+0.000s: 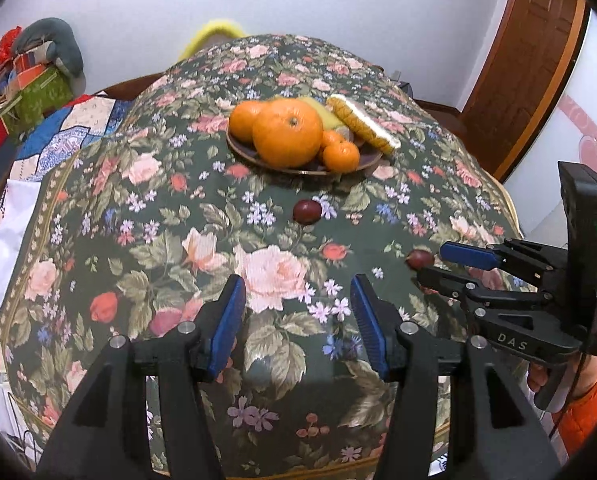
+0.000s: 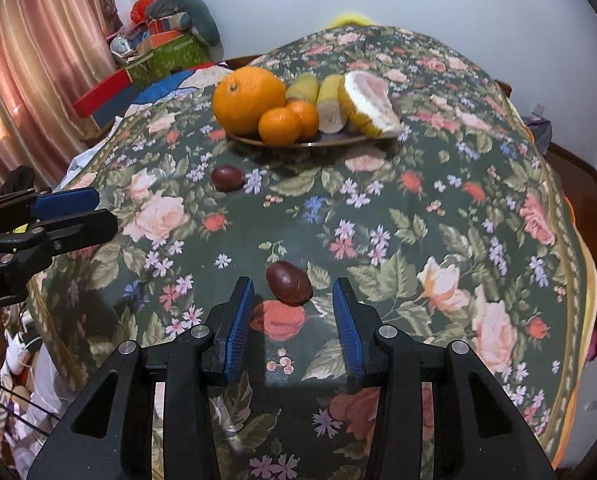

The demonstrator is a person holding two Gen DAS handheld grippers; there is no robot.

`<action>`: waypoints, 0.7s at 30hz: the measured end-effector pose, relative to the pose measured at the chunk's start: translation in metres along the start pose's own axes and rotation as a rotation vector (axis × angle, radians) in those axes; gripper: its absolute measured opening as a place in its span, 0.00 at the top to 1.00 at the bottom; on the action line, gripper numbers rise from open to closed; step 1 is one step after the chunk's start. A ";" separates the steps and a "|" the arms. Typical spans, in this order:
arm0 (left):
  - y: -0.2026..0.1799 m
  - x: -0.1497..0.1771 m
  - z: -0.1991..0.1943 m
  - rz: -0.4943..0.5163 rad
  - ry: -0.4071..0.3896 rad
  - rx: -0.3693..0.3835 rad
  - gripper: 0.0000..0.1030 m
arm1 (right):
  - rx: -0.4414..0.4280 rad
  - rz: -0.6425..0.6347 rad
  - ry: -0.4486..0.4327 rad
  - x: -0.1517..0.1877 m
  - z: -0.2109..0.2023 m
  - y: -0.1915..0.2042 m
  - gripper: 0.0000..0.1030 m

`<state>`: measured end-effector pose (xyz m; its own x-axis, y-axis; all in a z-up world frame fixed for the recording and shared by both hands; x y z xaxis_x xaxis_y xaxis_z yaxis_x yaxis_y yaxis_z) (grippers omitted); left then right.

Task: Organize fruits
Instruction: 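Grasp a dark red date with the right tool while the left tool grasps another date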

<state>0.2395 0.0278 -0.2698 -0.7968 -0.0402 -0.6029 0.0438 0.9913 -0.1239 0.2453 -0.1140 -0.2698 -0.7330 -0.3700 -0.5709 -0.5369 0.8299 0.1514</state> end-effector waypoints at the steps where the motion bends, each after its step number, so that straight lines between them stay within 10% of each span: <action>1: 0.000 0.001 0.001 0.000 0.004 0.001 0.47 | -0.006 0.003 0.005 0.001 0.002 0.000 0.64; 7: 0.000 0.002 0.009 -0.002 0.010 0.008 0.47 | -0.014 0.006 -0.004 0.001 0.004 0.002 0.82; 21: -0.006 -0.020 0.046 0.003 0.033 0.040 0.58 | -0.018 0.026 -0.071 -0.021 -0.009 -0.012 0.84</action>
<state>0.2831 0.0165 -0.2935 -0.8161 -0.0323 -0.5770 0.0698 0.9856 -0.1540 0.2630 -0.1204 -0.2523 -0.7156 -0.3178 -0.6220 -0.5264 0.8307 0.1812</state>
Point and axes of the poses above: each gripper's, at about its wrist camera, not at the fingertips, and z roughly the way its jaws point, y to its left, x to its underside, the point moved 9 cm from there along z, roughly the way its jaws point, and after that the axes turned 2 degrees about -y, right-handed, at the moved point
